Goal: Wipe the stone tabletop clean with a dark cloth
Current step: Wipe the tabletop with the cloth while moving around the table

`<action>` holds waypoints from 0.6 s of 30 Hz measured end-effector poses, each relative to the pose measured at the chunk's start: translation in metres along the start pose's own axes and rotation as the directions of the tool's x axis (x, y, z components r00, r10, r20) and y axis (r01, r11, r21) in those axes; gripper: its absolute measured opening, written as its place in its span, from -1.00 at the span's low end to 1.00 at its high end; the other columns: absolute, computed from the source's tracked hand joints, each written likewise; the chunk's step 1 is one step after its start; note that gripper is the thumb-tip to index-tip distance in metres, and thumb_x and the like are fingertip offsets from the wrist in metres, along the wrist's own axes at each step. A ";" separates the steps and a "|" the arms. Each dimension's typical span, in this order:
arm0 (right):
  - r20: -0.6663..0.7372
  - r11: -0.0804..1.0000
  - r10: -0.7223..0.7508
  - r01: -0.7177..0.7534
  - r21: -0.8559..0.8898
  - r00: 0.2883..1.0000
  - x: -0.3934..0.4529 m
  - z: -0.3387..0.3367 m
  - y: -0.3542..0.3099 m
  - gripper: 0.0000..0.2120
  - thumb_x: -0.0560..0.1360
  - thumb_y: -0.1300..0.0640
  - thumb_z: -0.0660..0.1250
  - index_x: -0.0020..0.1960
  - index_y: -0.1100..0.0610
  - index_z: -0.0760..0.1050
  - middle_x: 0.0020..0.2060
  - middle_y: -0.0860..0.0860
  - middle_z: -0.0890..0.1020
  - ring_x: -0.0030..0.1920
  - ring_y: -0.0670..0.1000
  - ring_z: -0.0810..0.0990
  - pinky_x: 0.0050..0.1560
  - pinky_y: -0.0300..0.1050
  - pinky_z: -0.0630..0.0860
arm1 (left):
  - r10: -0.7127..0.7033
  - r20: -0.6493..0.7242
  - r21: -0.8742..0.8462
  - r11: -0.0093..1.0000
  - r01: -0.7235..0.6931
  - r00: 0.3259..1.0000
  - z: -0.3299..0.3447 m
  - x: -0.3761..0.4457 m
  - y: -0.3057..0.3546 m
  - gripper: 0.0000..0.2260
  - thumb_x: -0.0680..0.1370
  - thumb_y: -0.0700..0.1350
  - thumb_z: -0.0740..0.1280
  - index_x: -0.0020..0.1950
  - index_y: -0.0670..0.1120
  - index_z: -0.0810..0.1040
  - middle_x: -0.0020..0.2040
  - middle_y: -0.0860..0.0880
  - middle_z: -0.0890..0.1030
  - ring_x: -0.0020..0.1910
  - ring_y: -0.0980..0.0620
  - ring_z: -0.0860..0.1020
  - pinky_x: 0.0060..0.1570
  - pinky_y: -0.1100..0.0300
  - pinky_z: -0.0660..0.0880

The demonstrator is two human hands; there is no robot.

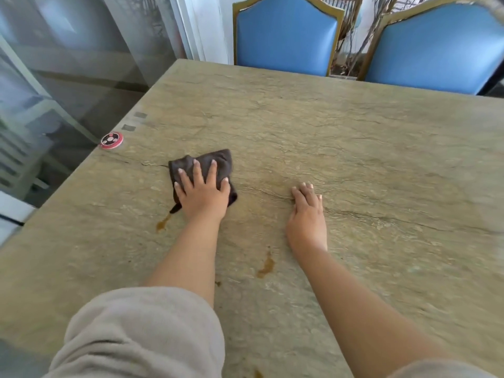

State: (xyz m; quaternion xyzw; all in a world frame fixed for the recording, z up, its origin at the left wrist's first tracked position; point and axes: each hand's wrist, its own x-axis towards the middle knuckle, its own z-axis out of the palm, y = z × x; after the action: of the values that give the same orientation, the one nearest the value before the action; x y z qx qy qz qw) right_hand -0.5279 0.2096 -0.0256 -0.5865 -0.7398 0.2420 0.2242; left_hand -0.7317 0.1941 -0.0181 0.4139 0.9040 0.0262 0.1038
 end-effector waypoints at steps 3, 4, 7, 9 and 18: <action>0.009 1.000 -0.005 0.005 -0.007 1.000 -0.002 0.000 -0.004 -0.55 0.60 0.30 0.03 0.48 0.18 0.25 0.52 0.03 0.16 0.54 -0.03 -0.06 0.46 -0.22 -0.31 | 0.093 0.038 0.042 0.995 -0.094 0.995 0.002 -0.025 0.005 -0.48 0.63 0.23 -0.09 0.57 0.22 -0.14 0.60 0.07 -0.20 0.56 -0.16 -0.22 0.51 -0.12 -0.19; 0.015 1.000 -0.008 0.008 -0.004 1.000 -0.002 0.000 -0.006 -0.56 0.61 0.29 0.03 0.48 0.18 0.25 0.52 0.03 0.17 0.54 -0.02 -0.05 0.47 -0.21 -0.30 | 0.166 0.049 0.053 0.984 -0.169 0.985 0.002 -0.033 0.002 -0.48 0.64 0.23 -0.07 0.57 0.21 -0.13 0.60 0.08 -0.20 0.57 -0.14 -0.22 0.52 -0.10 -0.19; 0.030 1.000 0.006 -0.006 0.014 1.000 -0.003 -0.004 -0.008 -0.58 0.62 0.24 0.04 0.47 0.18 0.27 0.52 0.04 0.18 0.54 -0.02 -0.04 0.50 -0.18 -0.25 | 0.365 0.122 0.070 0.924 -0.375 0.923 -0.003 -0.041 -0.015 -0.48 0.65 0.20 -0.03 0.58 0.19 -0.11 0.60 0.11 -0.19 0.57 -0.11 -0.22 0.52 -0.07 -0.18; 0.040 1.000 0.022 -0.022 -0.018 0.999 -0.006 -0.003 -0.012 -0.58 0.61 0.21 0.07 0.47 0.16 0.28 0.52 0.05 0.19 0.54 0.00 -0.02 0.52 -0.11 -0.21 | 0.435 0.180 0.067 0.890 -0.452 0.882 -0.006 -0.039 -0.025 -0.49 0.65 0.19 -0.03 0.58 0.20 -0.11 0.60 0.12 -0.20 0.56 -0.11 -0.25 0.51 -0.07 -0.19; 0.105 0.996 0.084 -0.080 -0.040 0.991 -0.022 0.043 -0.084 -0.52 0.57 0.21 0.08 0.49 0.18 0.20 0.53 0.06 0.14 0.55 0.03 -0.08 0.53 -0.02 -0.14 | 0.603 0.113 0.068 0.788 -0.612 0.790 -0.004 -0.018 -0.044 -0.49 0.64 0.21 -0.02 0.57 0.23 -0.10 0.60 0.12 -0.17 0.57 -0.09 -0.24 0.52 -0.09 -0.20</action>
State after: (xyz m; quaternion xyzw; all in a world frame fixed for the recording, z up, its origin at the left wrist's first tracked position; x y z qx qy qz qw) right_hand -0.6129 0.1679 -0.0081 -0.6065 -0.7301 0.2690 0.1638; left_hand -0.7544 0.1518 -0.0171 0.6879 0.7178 -0.0051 0.1071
